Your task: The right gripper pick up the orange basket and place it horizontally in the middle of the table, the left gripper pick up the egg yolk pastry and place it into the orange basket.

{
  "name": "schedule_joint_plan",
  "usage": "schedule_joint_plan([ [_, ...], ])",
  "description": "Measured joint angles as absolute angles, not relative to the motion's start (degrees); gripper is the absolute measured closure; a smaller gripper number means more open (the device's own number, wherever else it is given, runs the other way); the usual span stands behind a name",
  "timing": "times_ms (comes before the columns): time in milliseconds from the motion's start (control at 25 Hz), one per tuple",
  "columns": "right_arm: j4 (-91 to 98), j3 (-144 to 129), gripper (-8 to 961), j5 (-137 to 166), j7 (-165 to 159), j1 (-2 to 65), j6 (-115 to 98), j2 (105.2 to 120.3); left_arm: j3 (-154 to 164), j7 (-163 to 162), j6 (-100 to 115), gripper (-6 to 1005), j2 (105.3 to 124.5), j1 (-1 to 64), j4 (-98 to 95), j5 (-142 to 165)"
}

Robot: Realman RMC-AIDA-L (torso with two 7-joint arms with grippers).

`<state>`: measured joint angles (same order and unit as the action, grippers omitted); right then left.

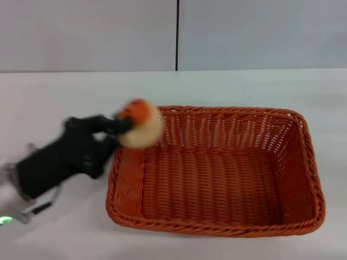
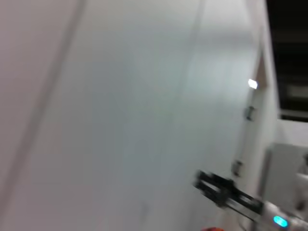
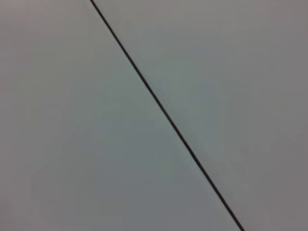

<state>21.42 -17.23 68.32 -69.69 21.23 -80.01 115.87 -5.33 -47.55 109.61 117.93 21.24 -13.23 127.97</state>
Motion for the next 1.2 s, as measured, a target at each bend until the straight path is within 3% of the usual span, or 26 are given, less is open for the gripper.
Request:
schedule_joint_plan([
  [240,21.35,-17.22,505,70.57,-69.68,21.51,-79.87,116.21,6.49,-46.01,104.5,933,118.42,25.96,-5.8,128.14],
  [480,21.35,-17.22,505,70.85,-69.66,21.3,-79.84,116.2,5.07,-45.5,104.9,694,118.3,25.04,-3.74,127.56],
  [640,21.35,-17.16,506,70.85,-69.63,21.14,-80.02,116.2,3.39,-45.4,105.58,602,118.24,24.26,-3.72,127.53],
  [960,21.68,-16.46,507,70.21,-67.41,19.98,-80.33,116.44,-18.46,-37.02,107.57,386,118.38,16.99,0.38,127.49],
  [1040,21.61,-14.85,507,69.92,-63.49,18.64,-81.53,116.89,-28.62,-25.92,107.4,308,118.57,11.71,6.24,127.46],
  [1120,21.41,-13.94,507,69.78,-61.65,18.26,-82.39,117.07,-30.36,-22.73,107.36,229,118.6,10.49,7.5,127.43],
  [1200,20.98,-11.29,507,68.93,-56.62,17.5,-84.33,117.83,-32.39,-18.84,107.32,217,118.67,9.27,9.13,127.44],
])
